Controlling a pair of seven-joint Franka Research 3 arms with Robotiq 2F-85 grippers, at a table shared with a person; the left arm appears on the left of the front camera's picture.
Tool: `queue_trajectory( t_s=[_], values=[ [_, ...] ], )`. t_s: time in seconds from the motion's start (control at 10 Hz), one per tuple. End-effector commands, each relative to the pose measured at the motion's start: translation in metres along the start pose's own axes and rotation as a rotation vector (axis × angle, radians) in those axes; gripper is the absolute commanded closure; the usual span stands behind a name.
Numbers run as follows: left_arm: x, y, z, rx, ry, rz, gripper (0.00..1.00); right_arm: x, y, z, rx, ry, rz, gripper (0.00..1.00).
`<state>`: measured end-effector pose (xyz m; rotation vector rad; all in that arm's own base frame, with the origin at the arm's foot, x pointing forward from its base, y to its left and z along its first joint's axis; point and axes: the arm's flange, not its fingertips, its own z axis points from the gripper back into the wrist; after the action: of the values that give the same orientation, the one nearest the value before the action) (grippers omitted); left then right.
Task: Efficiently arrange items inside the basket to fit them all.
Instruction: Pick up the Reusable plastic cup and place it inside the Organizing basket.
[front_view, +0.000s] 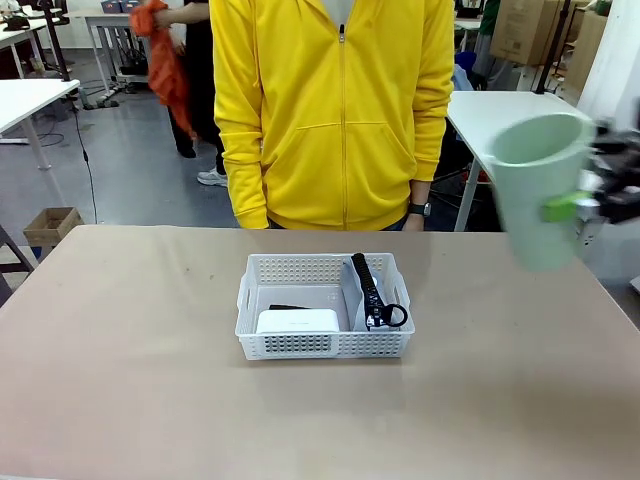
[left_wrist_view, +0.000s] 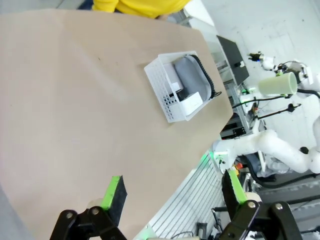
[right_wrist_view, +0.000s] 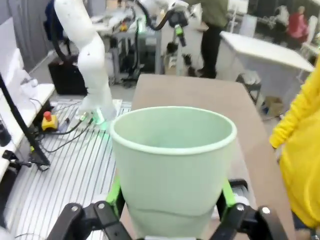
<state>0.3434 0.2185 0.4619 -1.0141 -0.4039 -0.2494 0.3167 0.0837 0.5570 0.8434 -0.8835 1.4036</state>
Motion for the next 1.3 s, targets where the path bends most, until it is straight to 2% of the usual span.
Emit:
queue_trajectory(
  t_s=[0.0, 0.1, 0.3, 0.4, 0.5, 0.6, 0.7, 1.0, 1.1, 1.2],
  values=[
    [-0.001, -0.003, 0.000, 0.011, 0.000, 0.001, 0.00, 0.029, -0.046, -0.058, 0.106, 0.131, -0.048, 0.12],
    [-0.001, -0.003, 0.000, 0.011, 0.000, 0.001, 0.00, 0.053, -0.058, -0.103, 0.125, 0.216, -0.037, 0.12],
    [-0.001, -0.003, 0.000, 0.011, 0.000, 0.001, 0.00, 0.080, -0.081, -0.165, 0.140, 0.313, -0.020, 0.12],
    [-0.001, -0.003, 0.000, 0.011, 0.000, 0.001, 0.00, 0.082, -0.090, -0.188, 0.117, 0.402, -0.021, 0.12],
    [-0.001, -0.003, 0.000, 0.011, 0.000, 0.001, 0.00, 0.081, -0.093, -0.196, 0.099, 0.439, 0.003, 0.12],
    [-0.001, -0.003, 0.000, 0.011, 0.000, 0.001, 0.00, 0.083, -0.079, -0.171, 0.088, 0.421, 0.055, 0.12],
    [-0.001, -0.003, 0.000, 0.011, 0.000, 0.001, 0.00, 0.073, -0.083, -0.200, 0.126, 0.373, 0.022, 0.12],
    [-0.001, -0.003, 0.000, 0.011, 0.000, 0.001, 0.00, 0.073, -0.088, -0.197, 0.128, 0.394, 0.045, 0.12],
    [-0.001, -0.003, 0.000, 0.011, 0.000, 0.001, 0.00, 0.078, -0.096, -0.213, 0.010, 0.438, 0.007, 0.12],
    [-0.001, -0.003, 0.000, 0.011, 0.000, 0.001, 0.00, 0.084, -0.101, -0.225, -0.023, 0.428, 0.029, 0.12]
  ],
)
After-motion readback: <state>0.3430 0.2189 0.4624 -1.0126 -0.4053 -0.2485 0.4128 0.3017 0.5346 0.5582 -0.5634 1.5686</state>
